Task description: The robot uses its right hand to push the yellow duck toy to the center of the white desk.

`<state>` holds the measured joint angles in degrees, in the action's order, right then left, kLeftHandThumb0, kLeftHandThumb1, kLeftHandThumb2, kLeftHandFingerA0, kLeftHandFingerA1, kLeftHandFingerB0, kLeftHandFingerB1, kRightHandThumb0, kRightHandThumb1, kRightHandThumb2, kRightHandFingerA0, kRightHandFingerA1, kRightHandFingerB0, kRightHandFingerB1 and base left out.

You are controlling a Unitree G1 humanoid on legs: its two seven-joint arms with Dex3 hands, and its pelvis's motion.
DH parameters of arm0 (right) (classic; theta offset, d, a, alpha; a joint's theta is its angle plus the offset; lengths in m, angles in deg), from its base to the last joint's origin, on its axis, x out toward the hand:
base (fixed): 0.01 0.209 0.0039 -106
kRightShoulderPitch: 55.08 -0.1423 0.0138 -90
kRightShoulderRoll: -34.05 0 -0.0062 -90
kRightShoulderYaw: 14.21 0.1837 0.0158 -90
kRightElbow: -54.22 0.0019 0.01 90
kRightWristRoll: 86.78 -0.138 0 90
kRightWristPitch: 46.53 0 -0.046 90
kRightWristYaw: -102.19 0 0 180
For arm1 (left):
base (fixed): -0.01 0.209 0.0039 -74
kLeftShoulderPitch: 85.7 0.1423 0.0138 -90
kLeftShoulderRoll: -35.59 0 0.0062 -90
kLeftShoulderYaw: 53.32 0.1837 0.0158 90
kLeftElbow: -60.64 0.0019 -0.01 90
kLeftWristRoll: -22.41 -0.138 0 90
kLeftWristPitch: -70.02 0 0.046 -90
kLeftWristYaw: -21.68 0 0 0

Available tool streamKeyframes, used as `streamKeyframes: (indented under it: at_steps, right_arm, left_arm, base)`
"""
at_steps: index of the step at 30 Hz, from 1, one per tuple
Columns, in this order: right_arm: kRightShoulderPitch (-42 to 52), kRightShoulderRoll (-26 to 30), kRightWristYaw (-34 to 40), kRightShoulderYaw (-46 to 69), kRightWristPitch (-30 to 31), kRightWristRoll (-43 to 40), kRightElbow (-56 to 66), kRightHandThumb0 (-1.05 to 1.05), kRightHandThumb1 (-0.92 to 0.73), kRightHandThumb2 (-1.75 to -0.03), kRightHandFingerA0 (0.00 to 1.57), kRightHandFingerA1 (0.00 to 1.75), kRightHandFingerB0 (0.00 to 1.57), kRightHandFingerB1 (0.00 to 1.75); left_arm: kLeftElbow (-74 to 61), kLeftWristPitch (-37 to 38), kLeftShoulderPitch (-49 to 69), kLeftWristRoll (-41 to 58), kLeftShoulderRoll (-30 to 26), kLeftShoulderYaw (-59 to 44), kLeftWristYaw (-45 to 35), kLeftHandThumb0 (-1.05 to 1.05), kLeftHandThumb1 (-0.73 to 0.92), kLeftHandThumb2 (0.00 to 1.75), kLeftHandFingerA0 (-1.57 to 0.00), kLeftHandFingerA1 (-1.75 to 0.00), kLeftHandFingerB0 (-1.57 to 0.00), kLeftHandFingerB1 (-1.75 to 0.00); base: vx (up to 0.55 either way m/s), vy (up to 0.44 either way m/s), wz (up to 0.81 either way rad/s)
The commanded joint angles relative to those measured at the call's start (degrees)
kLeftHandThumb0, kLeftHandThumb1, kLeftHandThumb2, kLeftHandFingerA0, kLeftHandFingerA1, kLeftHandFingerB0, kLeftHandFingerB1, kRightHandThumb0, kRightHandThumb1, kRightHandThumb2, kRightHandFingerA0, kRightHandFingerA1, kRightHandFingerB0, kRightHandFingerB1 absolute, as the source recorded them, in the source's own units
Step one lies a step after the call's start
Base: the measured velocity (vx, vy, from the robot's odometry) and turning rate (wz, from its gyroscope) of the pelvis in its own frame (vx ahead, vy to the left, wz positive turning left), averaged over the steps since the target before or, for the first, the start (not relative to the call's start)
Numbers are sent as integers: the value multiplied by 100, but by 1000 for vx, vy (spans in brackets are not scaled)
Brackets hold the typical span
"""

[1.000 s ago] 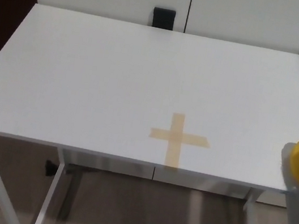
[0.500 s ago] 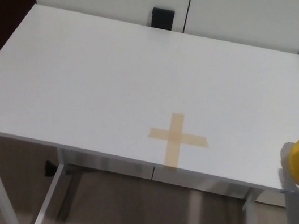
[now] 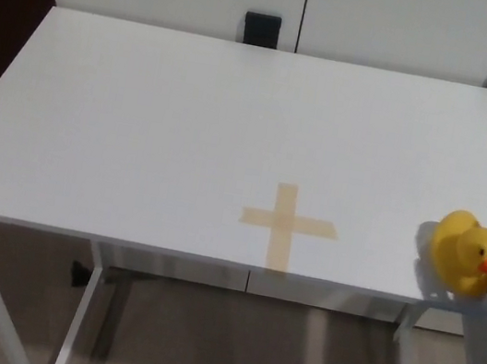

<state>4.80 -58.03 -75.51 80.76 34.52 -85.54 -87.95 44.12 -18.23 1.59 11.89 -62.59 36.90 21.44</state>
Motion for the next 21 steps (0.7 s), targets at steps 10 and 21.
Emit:
streamKeyframes:
  at_steps: [10,21]
  right_arm:
    - [-58,-270,87,-326,239,259,-64,-83,-92,-74,44,52,34,40]
    - [-101,-1006,543,-413,434,221,88,-76,-92,-71,24,51,26,39]
  left_arm:
    - [96,33,14,-38,156,82,95,-20,64,67,-76,-83,-84,-59]
    - [59,74,110,-97,132,196,55,-22,67,60,-76,-75,-80,-55]
  base:
    - [0,0,0]
    - [0,0,0]
